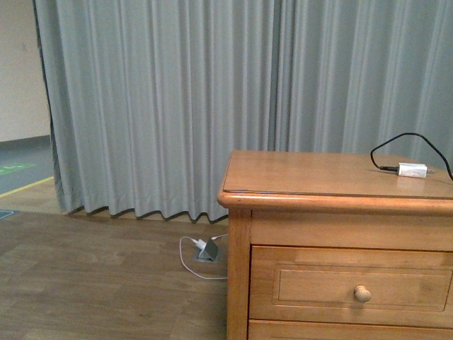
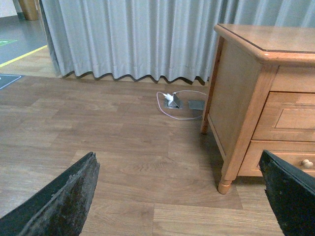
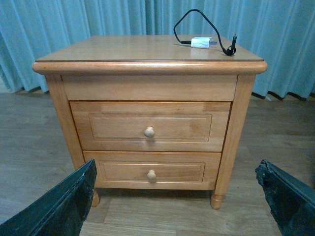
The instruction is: Place pink marker in drawer with both arms
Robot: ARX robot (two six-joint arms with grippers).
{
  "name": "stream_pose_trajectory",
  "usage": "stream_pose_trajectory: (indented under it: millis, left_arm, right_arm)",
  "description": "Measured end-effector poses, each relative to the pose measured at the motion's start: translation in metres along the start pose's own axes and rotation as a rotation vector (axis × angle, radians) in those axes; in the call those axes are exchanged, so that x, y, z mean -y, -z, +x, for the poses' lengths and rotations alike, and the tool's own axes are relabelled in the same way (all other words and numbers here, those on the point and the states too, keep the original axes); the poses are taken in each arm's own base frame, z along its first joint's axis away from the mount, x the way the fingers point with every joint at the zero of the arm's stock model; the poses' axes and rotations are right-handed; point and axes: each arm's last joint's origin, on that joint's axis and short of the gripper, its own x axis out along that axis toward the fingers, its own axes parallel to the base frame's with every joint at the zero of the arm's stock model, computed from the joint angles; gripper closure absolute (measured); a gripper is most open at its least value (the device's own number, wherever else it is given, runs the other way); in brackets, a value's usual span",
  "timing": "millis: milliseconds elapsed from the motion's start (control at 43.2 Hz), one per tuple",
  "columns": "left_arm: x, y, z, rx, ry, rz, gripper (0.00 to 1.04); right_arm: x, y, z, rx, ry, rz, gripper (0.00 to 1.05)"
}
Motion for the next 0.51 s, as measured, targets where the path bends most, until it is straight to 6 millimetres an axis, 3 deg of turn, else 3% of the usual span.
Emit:
stream_pose_trajectory:
  millis: [510]
  left_arm:
    - [0.0, 0.0, 0.0, 0.0, 0.0, 0.0, 0.06]
  right_arm:
    - [0.0, 0.0, 0.0, 0.0, 0.0, 0.0, 0.08]
